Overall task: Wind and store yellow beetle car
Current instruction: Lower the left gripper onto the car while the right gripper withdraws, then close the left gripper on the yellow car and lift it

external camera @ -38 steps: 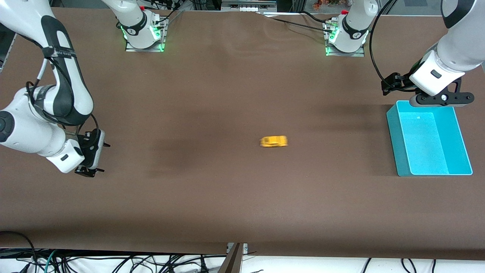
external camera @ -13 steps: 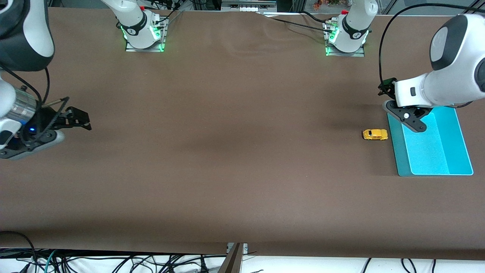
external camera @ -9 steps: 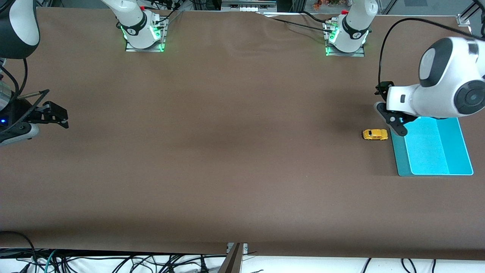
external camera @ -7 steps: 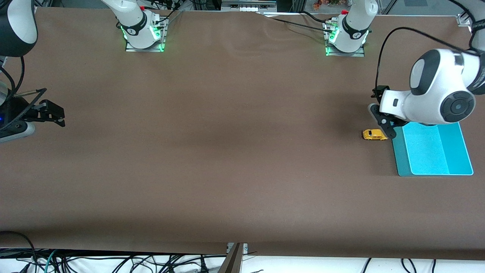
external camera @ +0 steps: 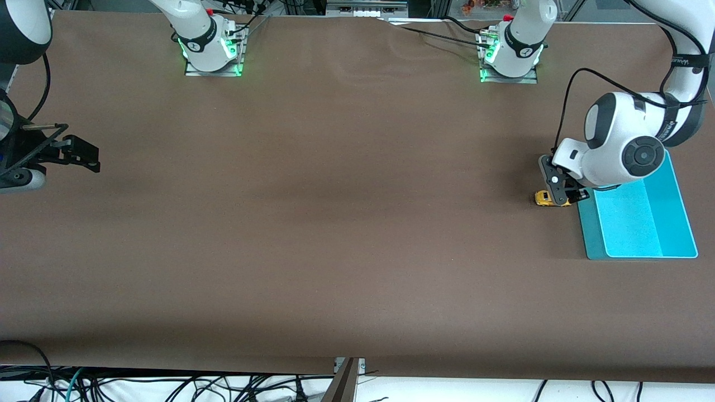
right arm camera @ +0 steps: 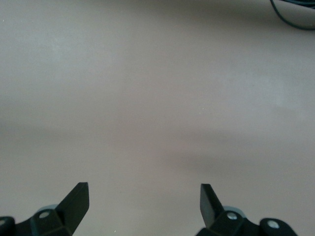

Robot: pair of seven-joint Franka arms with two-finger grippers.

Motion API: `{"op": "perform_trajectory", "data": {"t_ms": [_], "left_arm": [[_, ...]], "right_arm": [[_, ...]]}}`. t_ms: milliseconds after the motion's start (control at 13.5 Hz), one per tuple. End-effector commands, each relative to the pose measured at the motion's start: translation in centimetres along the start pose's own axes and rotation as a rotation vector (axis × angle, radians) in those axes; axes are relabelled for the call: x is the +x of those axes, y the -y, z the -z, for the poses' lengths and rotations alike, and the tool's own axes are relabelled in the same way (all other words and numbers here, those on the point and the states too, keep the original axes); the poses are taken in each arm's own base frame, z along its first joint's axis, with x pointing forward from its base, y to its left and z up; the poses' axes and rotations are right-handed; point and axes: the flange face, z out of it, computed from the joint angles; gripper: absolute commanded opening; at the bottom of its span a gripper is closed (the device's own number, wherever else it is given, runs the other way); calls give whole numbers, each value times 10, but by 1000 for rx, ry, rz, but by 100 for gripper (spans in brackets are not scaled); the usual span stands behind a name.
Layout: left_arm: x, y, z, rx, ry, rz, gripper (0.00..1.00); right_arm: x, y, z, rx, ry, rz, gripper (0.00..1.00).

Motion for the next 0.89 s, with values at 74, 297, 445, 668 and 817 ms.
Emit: {"op": "perform_trajectory", "data": {"t_ms": [74,297,445,668,817], "left_arm": [[-8,-14,-19,151,63,-152,100],[-4,-19,-32,183,65,-192,100],[-5,-18,-43,189,50,-192,100],[-16,-10,-66,194,26,-194,100],[-21,-5,-78,215,6,-231,100]], "right_arm": [[-14,2,0,25,20,-18,100],[-9,-4,-12,29,51,-27,100],[-8,-13,-14,29,52,-41,100],[-8,-30,-24,36,67,-68,100],[-7,-29,-25,38,68,-68,100]]}}
